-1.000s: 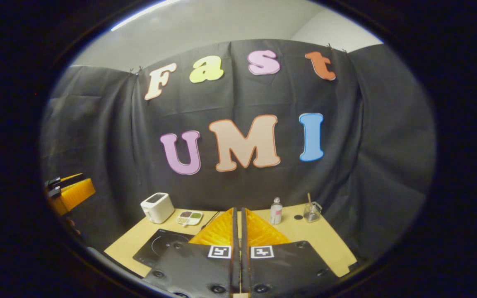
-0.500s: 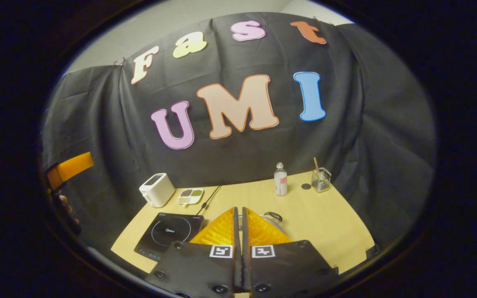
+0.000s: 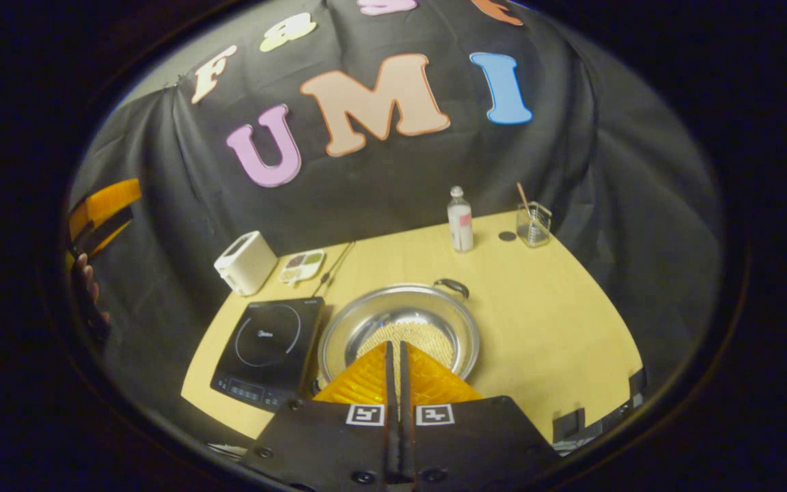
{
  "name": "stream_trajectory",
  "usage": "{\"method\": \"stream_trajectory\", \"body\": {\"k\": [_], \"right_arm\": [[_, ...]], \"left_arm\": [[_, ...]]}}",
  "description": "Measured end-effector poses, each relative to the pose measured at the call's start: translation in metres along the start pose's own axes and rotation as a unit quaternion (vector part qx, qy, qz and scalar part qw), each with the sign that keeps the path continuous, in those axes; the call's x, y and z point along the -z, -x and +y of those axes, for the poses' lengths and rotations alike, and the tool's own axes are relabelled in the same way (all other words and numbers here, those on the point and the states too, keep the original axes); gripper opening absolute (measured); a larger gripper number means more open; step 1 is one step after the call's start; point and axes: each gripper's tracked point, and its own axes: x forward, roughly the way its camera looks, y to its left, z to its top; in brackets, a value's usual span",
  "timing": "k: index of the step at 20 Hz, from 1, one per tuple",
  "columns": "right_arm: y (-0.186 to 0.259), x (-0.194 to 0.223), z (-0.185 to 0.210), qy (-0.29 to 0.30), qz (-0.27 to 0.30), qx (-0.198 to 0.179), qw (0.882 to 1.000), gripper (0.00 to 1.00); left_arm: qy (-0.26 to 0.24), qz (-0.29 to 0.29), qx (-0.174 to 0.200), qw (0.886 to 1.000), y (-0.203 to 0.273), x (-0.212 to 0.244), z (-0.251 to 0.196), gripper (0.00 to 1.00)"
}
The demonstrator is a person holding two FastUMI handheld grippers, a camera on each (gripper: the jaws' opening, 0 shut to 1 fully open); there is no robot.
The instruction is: First push the handle of the pot to place it horizontally, then grasp the pot with both hands and set it on the induction cooktop.
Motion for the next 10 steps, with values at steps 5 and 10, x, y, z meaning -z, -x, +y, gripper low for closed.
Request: {"method": "stream_trajectory", "body": {"k": [5, 10], "right_arm": [[-0.024, 0.042, 0.007, -0.027, 0.043, 0.051, 0.997, 0.00], [-0.044, 0.080, 0.010, -0.035, 0.071, 0.102, 0.992, 0.02]], "left_arm": [[-0.015, 0.010, 0.048, 0.999, -0.026, 0.016, 0.014, 0.95], [-0.011, 0.031, 0.103, 0.994, -0.050, 0.051, 0.024, 0.95]]}}
